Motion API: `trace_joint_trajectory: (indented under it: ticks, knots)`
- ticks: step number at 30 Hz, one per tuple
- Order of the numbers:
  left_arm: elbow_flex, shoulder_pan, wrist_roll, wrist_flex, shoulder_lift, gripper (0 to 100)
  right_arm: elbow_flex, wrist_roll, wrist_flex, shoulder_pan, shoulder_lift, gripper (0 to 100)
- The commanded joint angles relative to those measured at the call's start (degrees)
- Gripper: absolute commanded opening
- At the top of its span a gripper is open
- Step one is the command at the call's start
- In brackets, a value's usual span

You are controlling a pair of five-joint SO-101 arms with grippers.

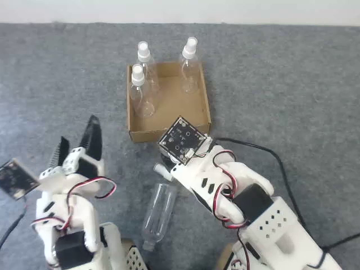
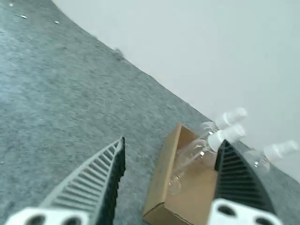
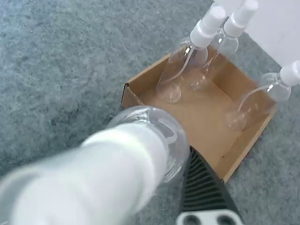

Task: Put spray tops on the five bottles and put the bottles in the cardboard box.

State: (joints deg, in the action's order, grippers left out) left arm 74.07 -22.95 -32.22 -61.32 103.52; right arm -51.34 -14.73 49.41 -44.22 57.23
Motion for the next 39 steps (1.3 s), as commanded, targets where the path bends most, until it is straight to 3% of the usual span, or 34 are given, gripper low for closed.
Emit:
trace_joint_trajectory:
  ticks: [1,10,22,30,39]
  knots:
    - [-2.2,-1.5,-1.0,1.8,0.9,30,6.4,-0.3,0.2,1.7,1.8,1.6]
    - [2.5,-1.6,-0.7,6.9,0.9,30,17.0,-0.3,0.7,4.0,-10.1,0.7]
    - [2.7,-1.6,-0.6,6.6,0.9,30,29.3,-0.2,-0.3,8.7,-26.0,0.6]
    - [3.5,-1.6,-0.5,6.9,0.9,30,36.2,0.2,-6.7,10.5,-40.3,0.6]
    - [3.6,-1.6,-0.5,6.9,0.9,30,39.4,6.9,-16.1,13.5,-51.9,0.6]
